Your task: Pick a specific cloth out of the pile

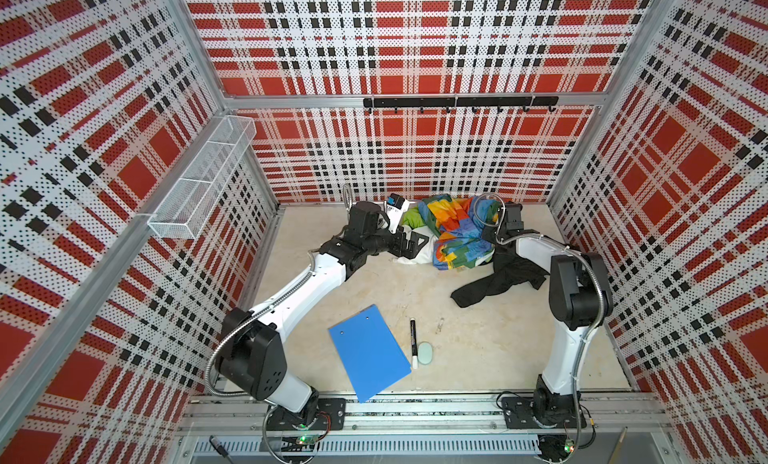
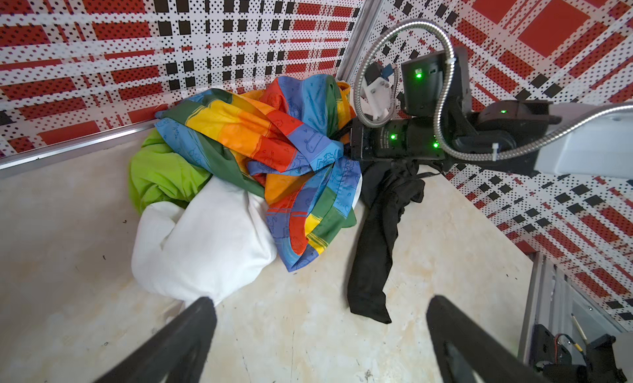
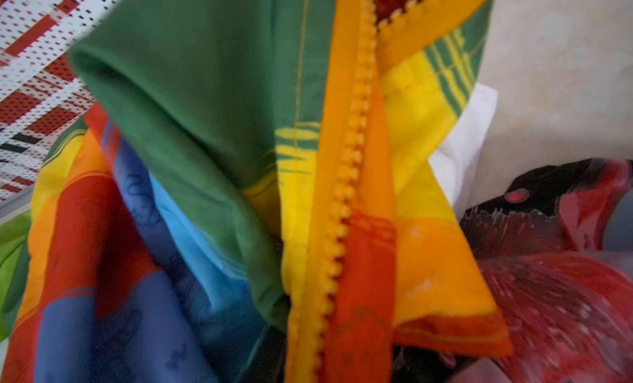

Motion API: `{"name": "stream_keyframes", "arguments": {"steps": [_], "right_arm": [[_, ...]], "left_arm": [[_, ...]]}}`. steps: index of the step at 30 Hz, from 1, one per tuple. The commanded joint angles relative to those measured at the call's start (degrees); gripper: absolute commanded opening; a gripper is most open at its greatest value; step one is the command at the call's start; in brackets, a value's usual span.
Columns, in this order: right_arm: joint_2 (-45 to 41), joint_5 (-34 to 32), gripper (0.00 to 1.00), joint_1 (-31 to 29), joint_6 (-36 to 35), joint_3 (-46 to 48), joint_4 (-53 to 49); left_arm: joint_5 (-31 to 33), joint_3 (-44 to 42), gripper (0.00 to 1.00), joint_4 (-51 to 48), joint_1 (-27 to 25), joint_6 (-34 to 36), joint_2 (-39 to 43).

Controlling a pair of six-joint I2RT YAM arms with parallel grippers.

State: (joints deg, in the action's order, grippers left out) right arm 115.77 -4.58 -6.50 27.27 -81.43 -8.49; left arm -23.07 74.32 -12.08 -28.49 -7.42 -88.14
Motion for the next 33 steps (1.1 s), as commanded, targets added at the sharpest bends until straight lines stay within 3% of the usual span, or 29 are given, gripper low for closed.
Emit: {"name": "stream_keyframes", "arguments": {"steps": [1,7,12,19,27,33], "right_arm": [[2.9,-6.3,0.24,0.2,0.2,-3.3,-3.0],[1.9,-6.4,0.28,0.7,-2.3,-5.5,-4.0],[-3.9,-4.6,0.42,0.7,-3.9,-3.1,-2.7],[-18.5,-2.0,0.70,0.9,-6.3,8.5,2.9],[-36.6,3.4,0.90,7.4,-3.3,23.0,3.0],[-42.5,6.1,0.99,12.8,-2.0,29.8,0.6]], "left_arm": [[0.5,1.8,0.99,0.5,0.0,0.4,0.5],[0.5,1.8,0.99,0.5,0.1,0.4,0.5],[0.6,1.8,0.99,0.6,0.0,0.4,0.6],[-0.6,1.9,0.99,0.6,0.0,-0.5,0.9],[-0.3,1.6,0.99,0.7,-2.0,-0.3,1.4],[-2.8,1.3,0.99,1.5,-2.9,-0.3,1.0]]}}
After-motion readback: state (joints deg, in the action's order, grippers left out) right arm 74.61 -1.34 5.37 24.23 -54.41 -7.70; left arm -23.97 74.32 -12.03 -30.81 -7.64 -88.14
